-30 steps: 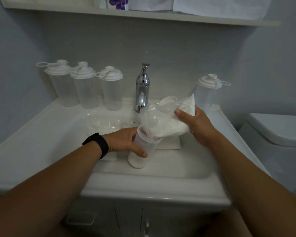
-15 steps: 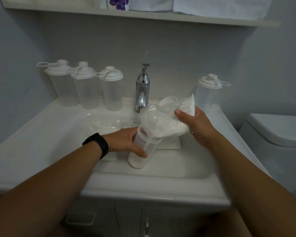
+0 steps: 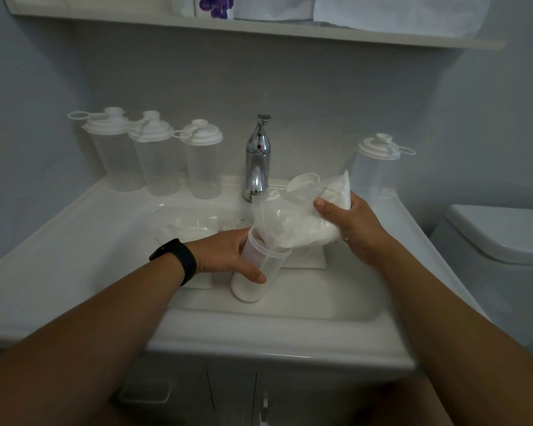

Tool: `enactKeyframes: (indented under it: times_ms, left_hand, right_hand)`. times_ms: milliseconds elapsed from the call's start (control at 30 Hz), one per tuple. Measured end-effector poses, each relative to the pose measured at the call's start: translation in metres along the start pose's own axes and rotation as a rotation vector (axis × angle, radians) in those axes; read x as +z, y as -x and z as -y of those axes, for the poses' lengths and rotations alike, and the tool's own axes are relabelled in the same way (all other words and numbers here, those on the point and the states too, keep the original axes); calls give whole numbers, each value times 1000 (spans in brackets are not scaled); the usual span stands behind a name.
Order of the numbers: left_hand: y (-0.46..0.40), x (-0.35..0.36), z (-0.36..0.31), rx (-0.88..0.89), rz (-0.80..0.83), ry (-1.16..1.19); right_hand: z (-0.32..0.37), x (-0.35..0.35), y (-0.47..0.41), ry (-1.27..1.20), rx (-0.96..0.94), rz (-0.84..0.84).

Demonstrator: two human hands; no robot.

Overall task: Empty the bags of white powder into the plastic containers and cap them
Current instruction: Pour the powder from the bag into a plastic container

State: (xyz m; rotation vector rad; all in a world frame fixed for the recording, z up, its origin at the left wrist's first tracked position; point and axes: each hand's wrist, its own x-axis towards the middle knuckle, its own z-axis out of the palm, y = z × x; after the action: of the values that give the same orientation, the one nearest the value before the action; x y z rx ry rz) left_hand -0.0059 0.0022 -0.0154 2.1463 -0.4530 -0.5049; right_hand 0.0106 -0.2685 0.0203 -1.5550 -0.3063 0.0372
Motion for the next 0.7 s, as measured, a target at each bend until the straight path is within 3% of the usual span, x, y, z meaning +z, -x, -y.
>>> enactKeyframes:
  times_ms: [700]
  left_hand:
    - [-1, 0, 2, -1, -6, 1]
  right_hand:
    - [-1, 0, -1, -14, 2, -5]
